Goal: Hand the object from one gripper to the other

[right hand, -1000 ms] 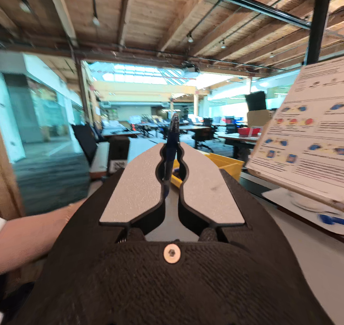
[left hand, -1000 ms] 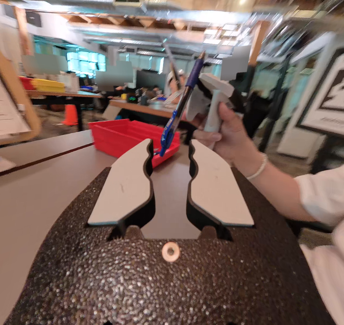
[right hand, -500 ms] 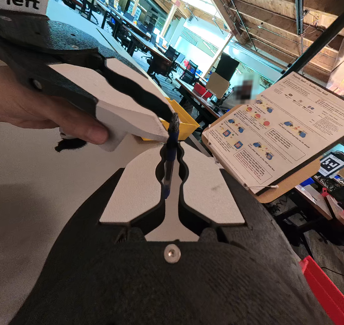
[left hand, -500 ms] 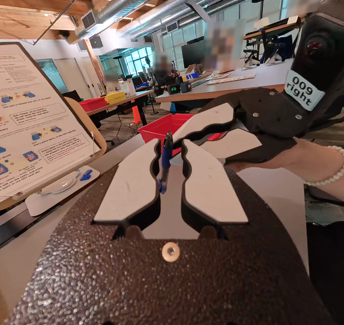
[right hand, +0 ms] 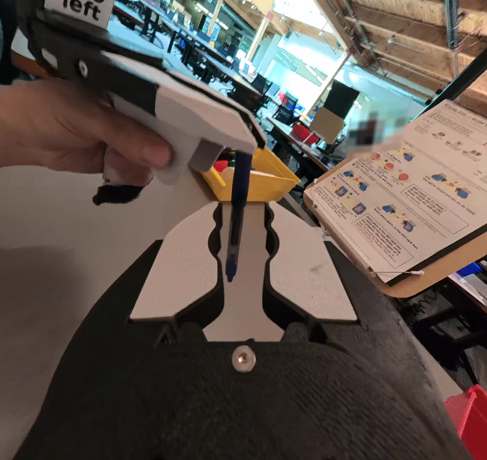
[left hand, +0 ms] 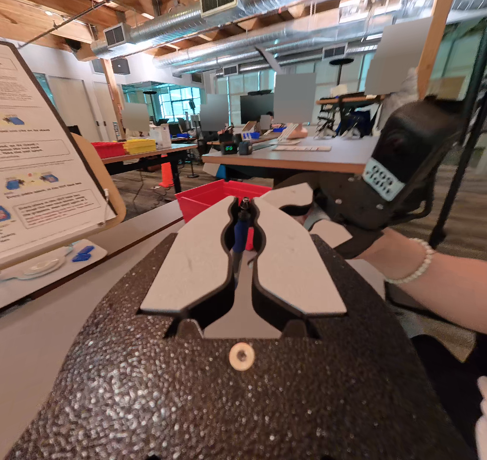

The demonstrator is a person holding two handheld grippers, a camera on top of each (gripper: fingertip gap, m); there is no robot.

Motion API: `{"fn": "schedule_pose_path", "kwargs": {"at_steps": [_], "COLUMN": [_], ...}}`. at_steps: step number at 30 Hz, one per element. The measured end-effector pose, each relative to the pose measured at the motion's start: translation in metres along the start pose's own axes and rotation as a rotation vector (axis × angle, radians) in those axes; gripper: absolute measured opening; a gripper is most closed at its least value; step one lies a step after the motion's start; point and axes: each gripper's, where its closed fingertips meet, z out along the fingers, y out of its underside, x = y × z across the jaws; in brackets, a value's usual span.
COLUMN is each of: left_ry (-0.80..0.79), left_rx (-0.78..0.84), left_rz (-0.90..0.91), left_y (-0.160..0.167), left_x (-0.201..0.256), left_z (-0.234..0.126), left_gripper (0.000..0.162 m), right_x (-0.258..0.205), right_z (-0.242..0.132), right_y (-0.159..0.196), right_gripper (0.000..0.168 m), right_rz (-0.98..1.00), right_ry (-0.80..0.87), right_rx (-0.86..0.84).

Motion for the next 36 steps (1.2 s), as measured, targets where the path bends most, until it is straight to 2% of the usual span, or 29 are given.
{"fn": "schedule_pose_path", "kwargs": {"at_steps": [1,5,7,8,12,16,19,21,24,26,30,33,35,36], "left_ry": [0.011,0.023,0.035,0.042,0.048,0.039,0.020,0.030,0.068,0.145,0.240,0.260,0.278,0.276], "left_rx": [0.021,0.145,0.192,0.203,0.218,0.209,0.224,0.213,0.066,0.019,-0.032,-0.095,-0.092,-0.089], "left_rz": [-0.035,-0.174,-0.234,-0.256,-0.275,-0.259,-0.202,-0.147,-0.103,-0.127,-0.209,-0.191,-0.165,-0.150], "left_y": [-0.003,-0.024,-0.032,-0.034,-0.038,-0.037,-0.040,-0.038,-0.013,-0.001,0.015,0.030,0.032,0.033], "left_x": [-0.001,-0.009,-0.014,-0.016,-0.018,-0.017,-0.016,-0.012,-0.008,0.000,0.009,0.012,0.015,0.015], "left_z": [-0.002,-0.014,-0.021,-0.024,-0.028,-0.026,-0.028,-0.028,-0.019,-0.015,-0.009,-0.006,-0.005,-0.004], "left_gripper": [0.008,0.008,0.008,0.008,0.008,0.008,0.009,0.028,0.041,0.030,0.026,0.024,0.011,0.011], "right_x": [-0.002,-0.006,-0.004,-0.003,-0.010,-0.015,-0.017,-0.017,-0.009,-0.008,-0.016,-0.025,-0.028,-0.027], "right_z": [0.000,0.000,0.002,0.002,0.005,0.010,0.009,0.006,-0.001,-0.005,-0.006,-0.005,-0.002,-0.002], "right_y": [0.004,0.019,0.024,0.027,0.023,0.025,0.021,0.012,-0.008,-0.013,-0.013,-0.014,-0.012,-0.011], "right_gripper": [0.024,0.037,0.036,0.035,0.011,0.010,0.010,0.010,0.010,0.011,0.011,0.010,0.010,0.010], "right_rz": [0.011,0.098,0.109,0.106,0.075,0.090,0.216,0.339,0.526,0.579,0.611,0.647,0.661,0.671], "right_ry": [-0.033,-0.106,-0.103,-0.100,-0.116,-0.134,-0.192,-0.236,-0.296,-0.326,-0.402,-0.466,-0.468,-0.465], "right_rx": [-0.016,-0.040,-0.048,-0.055,-0.020,-0.047,0.005,0.082,0.219,0.254,0.245,0.239,0.229,0.229]}}
